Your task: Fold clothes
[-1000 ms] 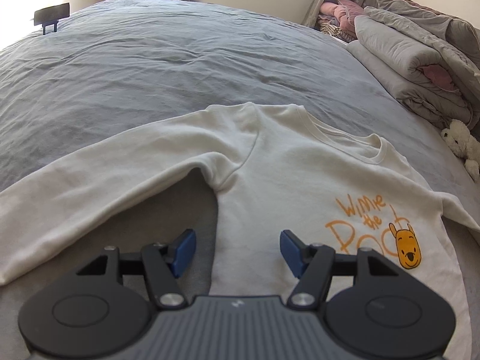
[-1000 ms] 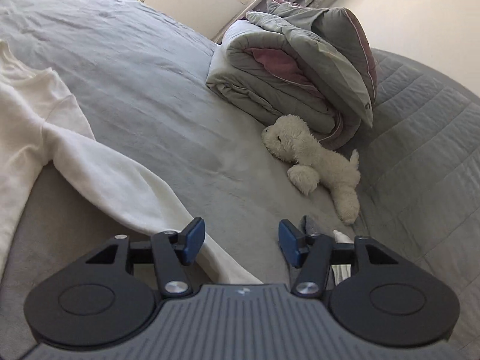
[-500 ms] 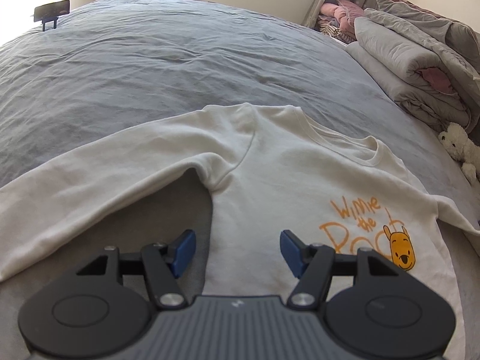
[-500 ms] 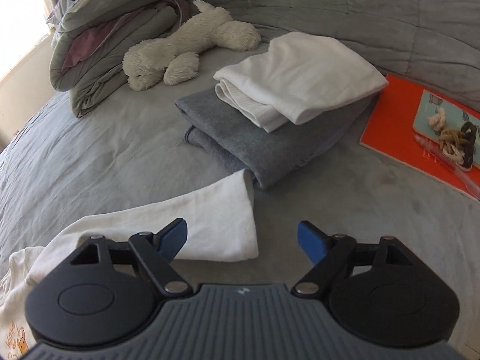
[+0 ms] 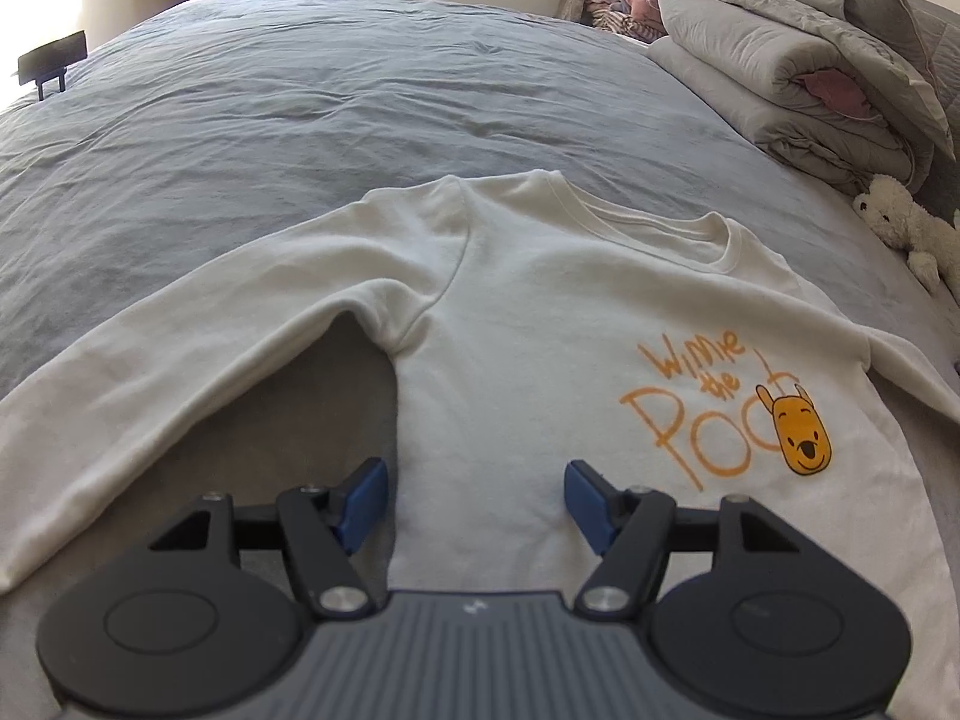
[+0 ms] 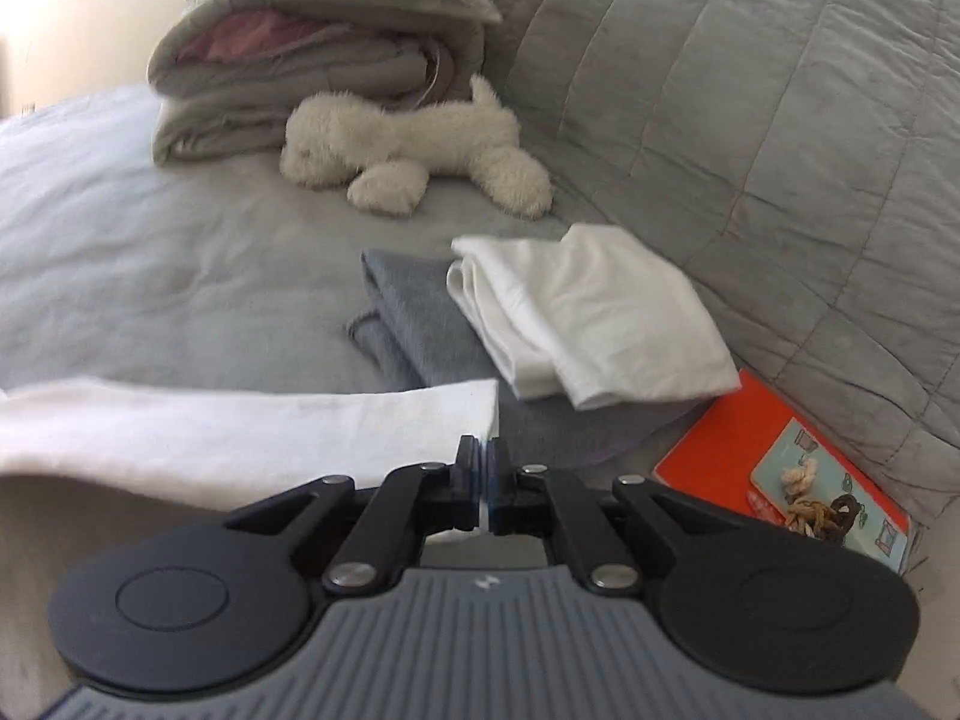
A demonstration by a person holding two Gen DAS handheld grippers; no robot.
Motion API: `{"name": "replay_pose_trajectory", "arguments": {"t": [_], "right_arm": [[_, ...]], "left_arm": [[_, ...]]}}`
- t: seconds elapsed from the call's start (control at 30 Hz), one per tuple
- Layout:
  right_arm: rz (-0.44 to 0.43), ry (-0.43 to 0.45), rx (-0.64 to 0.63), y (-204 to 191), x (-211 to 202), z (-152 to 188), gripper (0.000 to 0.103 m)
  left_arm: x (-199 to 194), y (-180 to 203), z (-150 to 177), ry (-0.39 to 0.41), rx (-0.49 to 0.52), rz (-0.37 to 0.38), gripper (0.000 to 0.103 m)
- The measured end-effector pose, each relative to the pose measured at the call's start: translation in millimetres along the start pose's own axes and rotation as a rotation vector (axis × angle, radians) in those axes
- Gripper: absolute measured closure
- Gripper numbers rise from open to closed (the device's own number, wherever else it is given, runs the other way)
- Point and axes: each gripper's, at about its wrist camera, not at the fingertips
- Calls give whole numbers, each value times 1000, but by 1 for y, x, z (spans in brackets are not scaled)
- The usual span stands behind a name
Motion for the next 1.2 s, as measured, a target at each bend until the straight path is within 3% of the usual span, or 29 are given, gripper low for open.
{"name": "replay_pose_trajectory", "arguments": {"t": [0.1, 0.17, 0.2, 0.33, 0.47, 0.63, 0.7, 0.77, 0.93, 0.97, 1.0, 1.03, 1.07, 1.1, 1.13, 1.2], "right_arm": [[44, 71, -39, -7, -16, -2, 85], [29, 182, 0, -7, -37, -8, 46], [-25, 231, 12, -10, -43, -14, 40], [-373, 252, -54, -52, -44, -33, 38], [-642, 258, -255, -123, -44, -50, 38], [-786, 268, -392, -186, -38, -74, 38], [-810, 270, -437, -208, -28, -82, 38], [-833, 264, -478, -227, -20, -86, 38], [-892, 246, -519, -262, -3, -94, 38], [-903, 236, -529, -268, 0, -93, 38], [-912, 226, -541, -274, 3, -92, 38], [-923, 217, -567, -280, 4, -89, 57], [-934, 208, -595, -285, 5, -86, 83], [-924, 225, -613, -287, 2, -84, 84], [-912, 245, -631, -288, -1, -82, 92], [-850, 296, -652, -288, -8, -79, 96]], "left_arm": [[-1, -4, -6, -16, -12, 20, 34], [-5, -14, -15, -10, -57, 50, 35], [-7, -19, -20, -3, -75, 65, 35], [-13, -38, -53, 47, -101, 61, 35], [-2, -42, -92, 72, -48, 82, 34], [35, -29, -120, 65, 80, 63, 34], [48, -26, -127, 77, 108, 69, 25], [61, -24, -131, 107, 98, 82, 18], [95, -20, -132, 114, 66, 38, 18], [100, -19, -131, 111, 68, 32, 20], [106, -18, -129, 108, 70, 26, 31], [108, -15, -126, 124, 98, 2, 39], [108, -13, -125, 133, 126, -1, 63], [107, -12, -125, 132, 143, 19, 92], [106, -11, -126, 130, 158, 40, 92], [104, -9, -132, 127, 169, 42, 95]]}}
Point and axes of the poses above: each gripper's, at about its wrist camera, not at the fingertips, and x roughly the way its jaws point, y to its right, z to its underside
